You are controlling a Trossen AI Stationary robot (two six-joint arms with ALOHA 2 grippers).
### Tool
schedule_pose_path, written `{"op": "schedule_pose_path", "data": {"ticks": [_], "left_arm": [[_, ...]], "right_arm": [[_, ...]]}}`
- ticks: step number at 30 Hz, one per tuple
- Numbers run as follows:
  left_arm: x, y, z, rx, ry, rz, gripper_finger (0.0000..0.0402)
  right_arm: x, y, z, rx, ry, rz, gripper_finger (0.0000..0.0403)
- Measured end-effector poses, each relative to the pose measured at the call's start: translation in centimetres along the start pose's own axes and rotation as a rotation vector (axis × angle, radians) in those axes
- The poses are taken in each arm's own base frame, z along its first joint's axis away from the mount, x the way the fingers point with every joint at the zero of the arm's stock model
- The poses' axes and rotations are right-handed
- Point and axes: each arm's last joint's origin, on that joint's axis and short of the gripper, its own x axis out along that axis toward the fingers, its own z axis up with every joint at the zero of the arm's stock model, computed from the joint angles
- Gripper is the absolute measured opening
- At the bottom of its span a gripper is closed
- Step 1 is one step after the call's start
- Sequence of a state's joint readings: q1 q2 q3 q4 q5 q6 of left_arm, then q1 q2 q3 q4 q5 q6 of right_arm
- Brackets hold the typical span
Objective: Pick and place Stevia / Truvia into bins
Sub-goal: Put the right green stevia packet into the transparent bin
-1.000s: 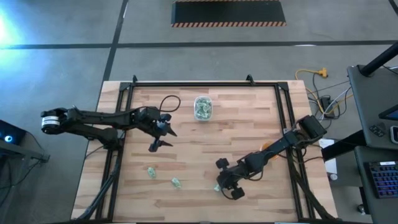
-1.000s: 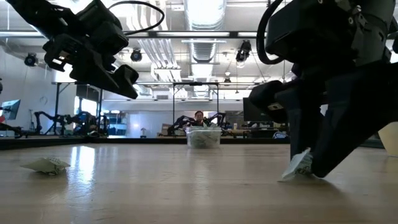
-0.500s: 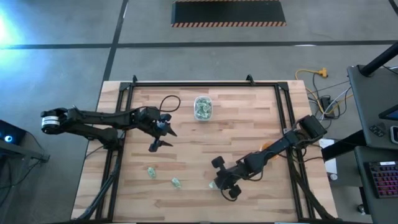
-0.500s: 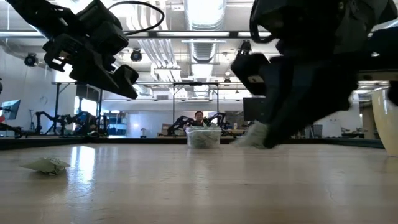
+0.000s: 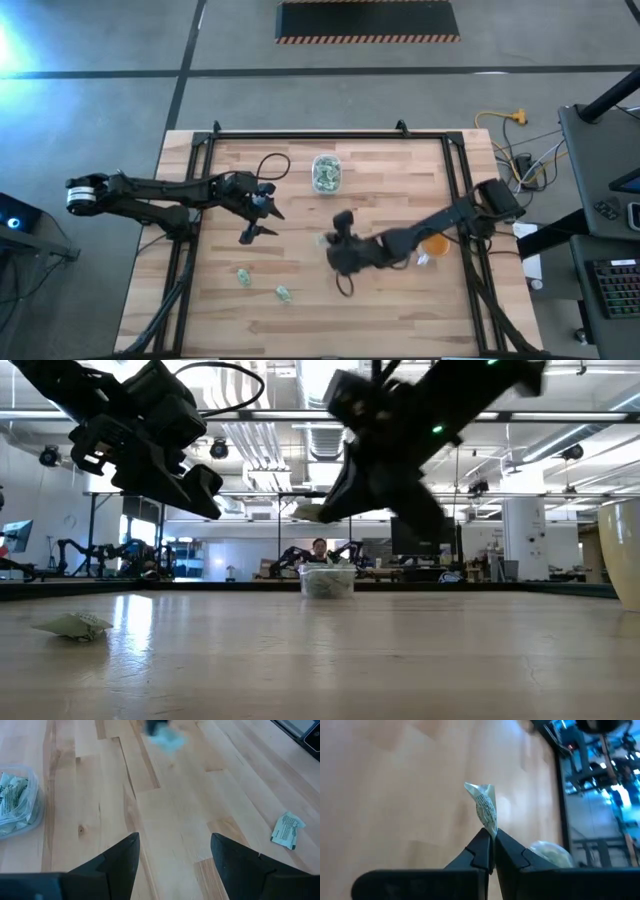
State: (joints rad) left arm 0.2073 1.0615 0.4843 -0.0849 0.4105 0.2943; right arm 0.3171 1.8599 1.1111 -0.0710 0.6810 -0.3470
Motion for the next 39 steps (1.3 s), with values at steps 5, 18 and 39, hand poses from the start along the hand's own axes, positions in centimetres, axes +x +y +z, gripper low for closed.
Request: {"op": "schedule_pose_path", "data": {"ticks": [5, 18, 39], "left_arm": [[0.0, 0.0, 0.0, 0.0, 0.0, 0.0, 0.0228], [0.0, 0.0, 0.0, 0.004, -0.001, 0.0, 0.0228], [0.0, 0.1, 0.3, 0.022, -0.026, 0.012, 0.0228]], "right_arm": [[3.0, -4.2, -1.6, 0.038, 0.086, -0.067, 0.0009], [8.3, -13.8, -7.9, 0.253, 0.186, -0.037, 0.0009], [9.7, -16.3, -10.8, 0.434, 0.072, 0.152, 0.0009]]}}
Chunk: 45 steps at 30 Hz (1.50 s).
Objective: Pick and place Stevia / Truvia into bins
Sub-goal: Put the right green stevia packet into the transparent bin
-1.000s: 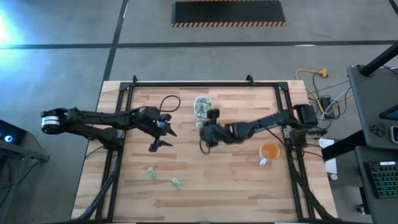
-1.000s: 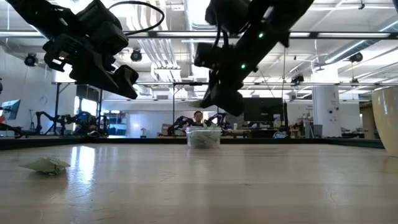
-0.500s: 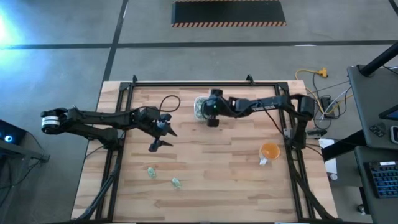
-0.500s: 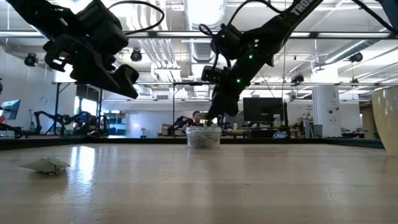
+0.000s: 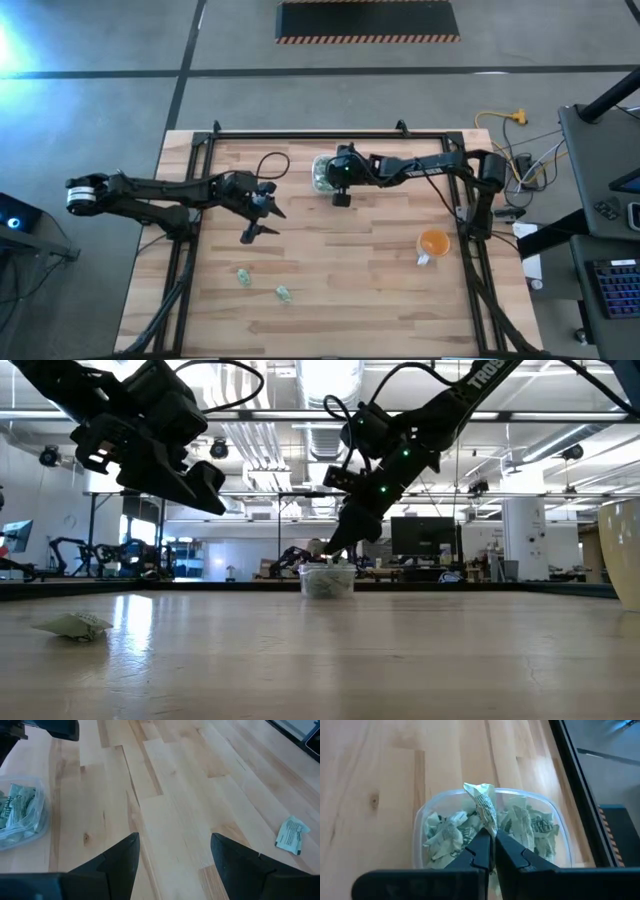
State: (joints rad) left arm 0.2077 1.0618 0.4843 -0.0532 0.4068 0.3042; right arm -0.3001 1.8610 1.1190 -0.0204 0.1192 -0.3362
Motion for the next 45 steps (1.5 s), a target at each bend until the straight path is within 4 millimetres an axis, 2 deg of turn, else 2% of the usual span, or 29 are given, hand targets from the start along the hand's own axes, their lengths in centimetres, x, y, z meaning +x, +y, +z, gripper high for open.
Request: {"op": "schedule_pose_path", "data": {"ticks": [45], "left_arm": [[0.0, 0.1, 0.2, 0.007, -0.019, 0.006, 0.0228]], "right_arm": [[0.6, -0.6, -1.9, 0.144, 0.035, 0.063, 0.0009]]}}
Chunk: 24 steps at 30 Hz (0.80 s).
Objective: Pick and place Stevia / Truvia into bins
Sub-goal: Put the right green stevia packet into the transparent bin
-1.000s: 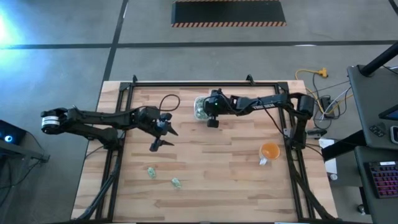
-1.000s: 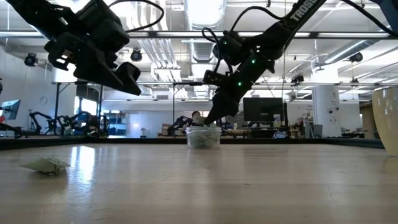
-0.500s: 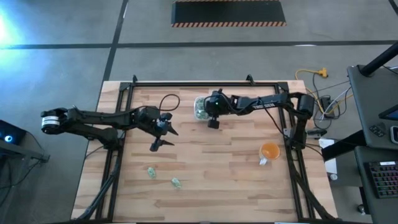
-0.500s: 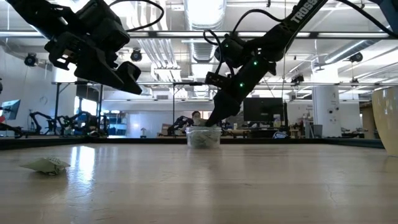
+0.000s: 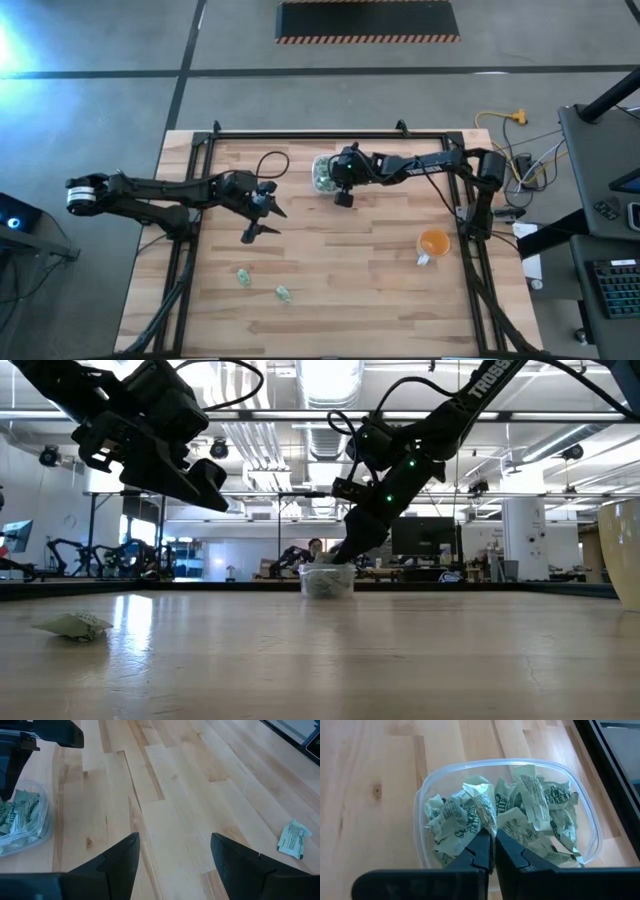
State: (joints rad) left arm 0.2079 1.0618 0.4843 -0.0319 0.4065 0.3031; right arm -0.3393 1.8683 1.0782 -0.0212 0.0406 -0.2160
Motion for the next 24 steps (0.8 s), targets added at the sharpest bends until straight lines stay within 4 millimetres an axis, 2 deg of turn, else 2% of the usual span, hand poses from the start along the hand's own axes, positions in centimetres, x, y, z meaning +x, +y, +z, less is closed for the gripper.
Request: {"op": "schedule_pose_path", "data": {"ticks": [9, 19, 24], "left_arm": [[0.0, 0.0, 0.02, 0.001, -0.002, 0.0, 0.0228], [0.0, 0.0, 0.01, 0.001, -0.001, 0.0, 0.0228], [0.0, 0.0, 0.01, 0.0, -0.001, 0.0, 0.0228]], "right_arm": [[0.04, 0.07, -0.2, 0.007, 0.005, 0.003, 0.0016], [0.06, 0.14, -0.25, 0.027, -0.002, 0.041, 0.0091], [-0.04, 0.12, -0.12, -0.015, -0.013, 0.039, 0.0112]]}}
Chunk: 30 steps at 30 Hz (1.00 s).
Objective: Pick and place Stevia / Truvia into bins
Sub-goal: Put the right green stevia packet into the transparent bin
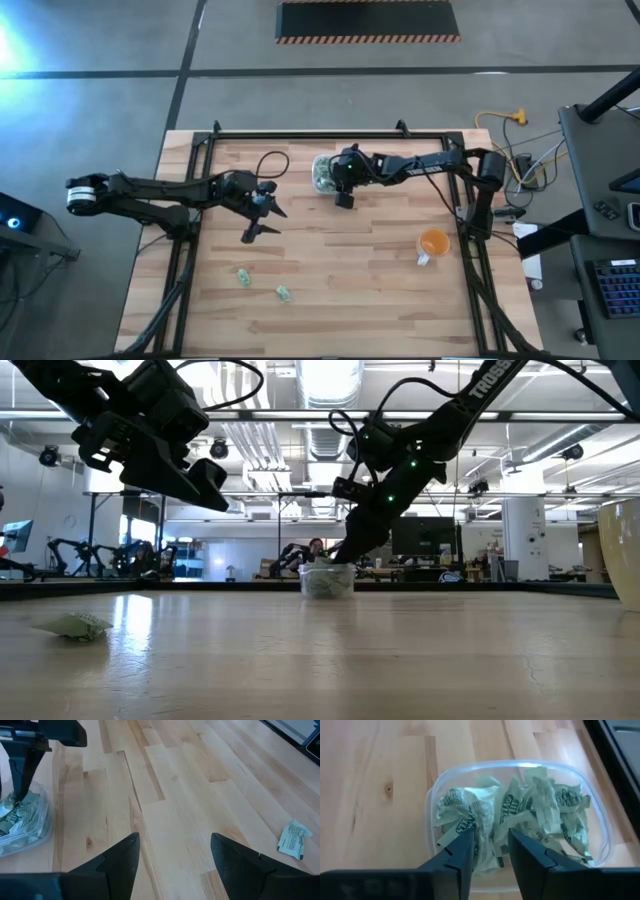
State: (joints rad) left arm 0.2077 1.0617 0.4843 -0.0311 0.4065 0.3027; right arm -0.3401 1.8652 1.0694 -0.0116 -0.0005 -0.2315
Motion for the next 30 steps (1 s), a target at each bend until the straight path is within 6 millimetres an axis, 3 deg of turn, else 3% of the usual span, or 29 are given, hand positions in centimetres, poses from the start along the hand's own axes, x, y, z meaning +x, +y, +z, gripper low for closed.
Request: {"op": "schedule_pose_path", "data": {"ticks": [7, 14, 20, 30], "left_arm": [[0.0, 0.0, 0.0, -0.001, 0.003, 0.0, 0.0228], [0.0, 0.0, -0.1, -0.002, 0.004, -0.001, 0.0228], [0.0, 0.0, -0.1, -0.01, 0.004, -0.001, 0.0228], [0.7, -1.4, 0.2, -0.053, 0.007, -0.072, 0.0228]], "right_arm": [[-0.5, 0.0, 1.2, -0.011, -0.038, -0.004, 0.0114], [-1.2, 0.6, 1.8, -0.031, 0.048, 0.029, 0.0099], [-3.2, 1.2, 3.1, -0.028, 0.062, 0.048, 0.0086], [-8.1, 6.0, 4.3, -0.129, 0.026, 0.164, 0.007]]}}
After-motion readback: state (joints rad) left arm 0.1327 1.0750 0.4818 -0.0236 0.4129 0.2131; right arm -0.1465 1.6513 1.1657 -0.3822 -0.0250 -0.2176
